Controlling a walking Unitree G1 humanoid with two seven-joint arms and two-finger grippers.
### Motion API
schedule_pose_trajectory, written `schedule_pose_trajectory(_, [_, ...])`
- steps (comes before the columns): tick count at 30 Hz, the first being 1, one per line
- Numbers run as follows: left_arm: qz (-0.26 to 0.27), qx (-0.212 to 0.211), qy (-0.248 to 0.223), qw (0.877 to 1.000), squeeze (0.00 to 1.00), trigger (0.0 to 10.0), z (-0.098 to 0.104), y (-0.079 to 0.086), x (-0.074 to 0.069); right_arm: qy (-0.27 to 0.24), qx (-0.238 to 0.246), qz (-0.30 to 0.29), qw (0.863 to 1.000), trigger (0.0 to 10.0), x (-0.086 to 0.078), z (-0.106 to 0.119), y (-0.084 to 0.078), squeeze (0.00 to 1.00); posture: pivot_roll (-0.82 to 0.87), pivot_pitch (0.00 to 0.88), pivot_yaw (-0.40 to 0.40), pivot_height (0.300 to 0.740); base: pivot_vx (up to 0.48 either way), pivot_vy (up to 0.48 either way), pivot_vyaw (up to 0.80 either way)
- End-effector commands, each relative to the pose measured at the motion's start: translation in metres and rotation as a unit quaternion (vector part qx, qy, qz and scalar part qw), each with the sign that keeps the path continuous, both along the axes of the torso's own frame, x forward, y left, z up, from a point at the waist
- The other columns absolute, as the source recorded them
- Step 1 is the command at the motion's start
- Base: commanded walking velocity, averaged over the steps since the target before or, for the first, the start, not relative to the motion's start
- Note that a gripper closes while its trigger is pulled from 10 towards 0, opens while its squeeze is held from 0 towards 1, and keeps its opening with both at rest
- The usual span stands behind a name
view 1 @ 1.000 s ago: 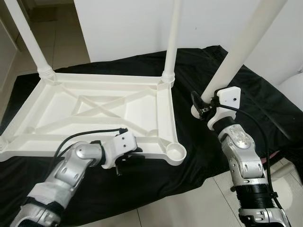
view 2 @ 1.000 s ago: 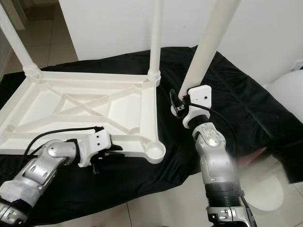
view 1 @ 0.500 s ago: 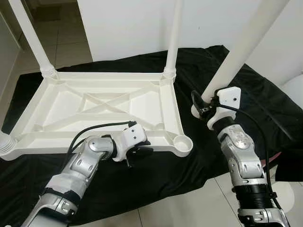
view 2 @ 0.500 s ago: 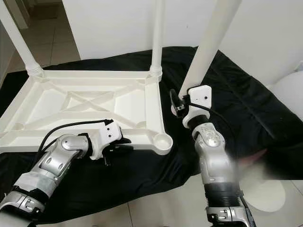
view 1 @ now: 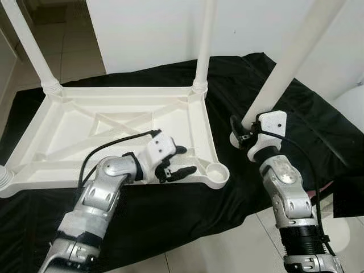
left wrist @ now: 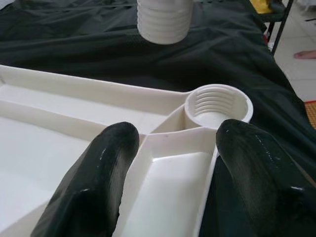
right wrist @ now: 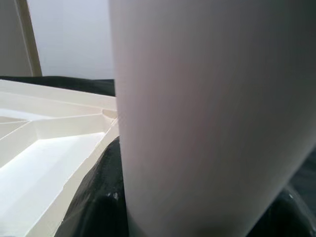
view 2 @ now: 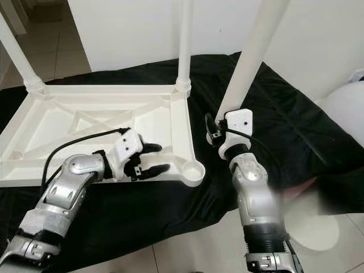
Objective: Building children table
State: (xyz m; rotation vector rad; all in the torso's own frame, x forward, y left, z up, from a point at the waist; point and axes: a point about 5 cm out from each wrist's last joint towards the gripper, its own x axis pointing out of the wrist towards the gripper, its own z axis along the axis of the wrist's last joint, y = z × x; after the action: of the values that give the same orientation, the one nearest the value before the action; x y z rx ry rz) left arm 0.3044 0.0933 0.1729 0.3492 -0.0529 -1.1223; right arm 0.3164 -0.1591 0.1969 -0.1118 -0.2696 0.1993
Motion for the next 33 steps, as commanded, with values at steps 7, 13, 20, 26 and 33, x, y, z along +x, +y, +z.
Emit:
schedule_pose_trajectory(7, [0.195,-0.093,-0.003,0.976,0.0,10.0,0.005,0.024,0.003,0.014,0.016,0.023,1.0,10.0,-0.005,-0.008,0.016,0.0,-0.01,0.083,-0.005,0.74,0.0,0.0,0.0])
schedule_pose_trajectory(13, [0.218,-0.123,0.007,0.968,0.0,10.0,0.001,0.03,-0.012,0.02,0.024,0.058,0.998,10.0,-0.01,-0.012,0.027,0.0,0.0,0.076,-0.03,0.74,0.0,0.0,0.0])
schedule_pose_trajectory(20, [0.258,-0.151,-0.009,0.954,0.0,10.0,-0.002,0.029,-0.019,0.022,0.038,0.06,0.997,10.0,-0.016,-0.021,0.03,0.0,0.01,0.068,-0.038,0.74,0.0,0.0,0.0])
schedule_pose_trajectory(26, [0.255,-0.164,0.004,0.953,0.0,10.0,-0.003,0.028,-0.022,0.025,0.052,0.063,0.996,10.0,-0.021,-0.027,0.032,0.0,0.01,0.065,-0.041,0.74,0.0,0.0,0.0])
schedule_pose_trajectory(33, [0.225,-0.163,0.023,0.96,0.0,10.0,-0.009,0.027,-0.037,0.031,0.034,0.073,0.996,10.0,-0.031,-0.037,0.032,0.0,0.01,0.058,-0.041,0.74,0.0,0.0,0.0])
